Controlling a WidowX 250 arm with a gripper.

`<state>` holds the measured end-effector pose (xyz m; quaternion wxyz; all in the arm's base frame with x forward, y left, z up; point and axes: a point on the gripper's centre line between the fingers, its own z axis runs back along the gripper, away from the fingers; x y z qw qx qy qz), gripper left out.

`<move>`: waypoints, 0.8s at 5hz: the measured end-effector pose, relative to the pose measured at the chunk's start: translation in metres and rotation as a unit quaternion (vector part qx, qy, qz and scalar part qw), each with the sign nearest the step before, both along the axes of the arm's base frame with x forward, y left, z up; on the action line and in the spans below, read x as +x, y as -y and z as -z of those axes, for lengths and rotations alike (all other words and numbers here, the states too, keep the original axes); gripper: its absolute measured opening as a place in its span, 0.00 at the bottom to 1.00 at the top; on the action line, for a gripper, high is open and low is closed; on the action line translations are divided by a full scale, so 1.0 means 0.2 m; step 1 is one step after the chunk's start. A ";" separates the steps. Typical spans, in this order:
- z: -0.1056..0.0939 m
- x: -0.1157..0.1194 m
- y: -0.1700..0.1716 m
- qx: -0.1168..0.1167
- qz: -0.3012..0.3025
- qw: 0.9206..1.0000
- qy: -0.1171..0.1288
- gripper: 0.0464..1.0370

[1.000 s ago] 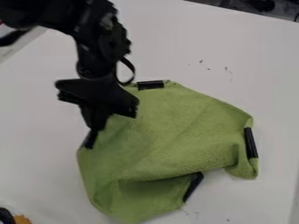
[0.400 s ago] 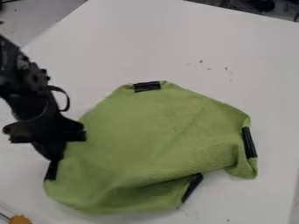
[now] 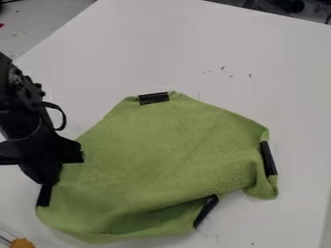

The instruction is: Unfold the cloth from left to bottom left

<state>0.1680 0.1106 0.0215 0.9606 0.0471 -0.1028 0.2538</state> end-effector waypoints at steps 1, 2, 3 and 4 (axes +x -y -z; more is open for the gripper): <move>-0.05 0.00 -0.01 0.023 0.007 0.999 -0.023 0.49; -0.13 0.00 -0.03 0.043 0.025 0.998 -0.039 0.80; -0.22 0.04 0.00 0.054 0.064 0.996 -0.042 0.97; -0.26 0.13 0.11 0.040 0.109 0.993 -0.033 0.97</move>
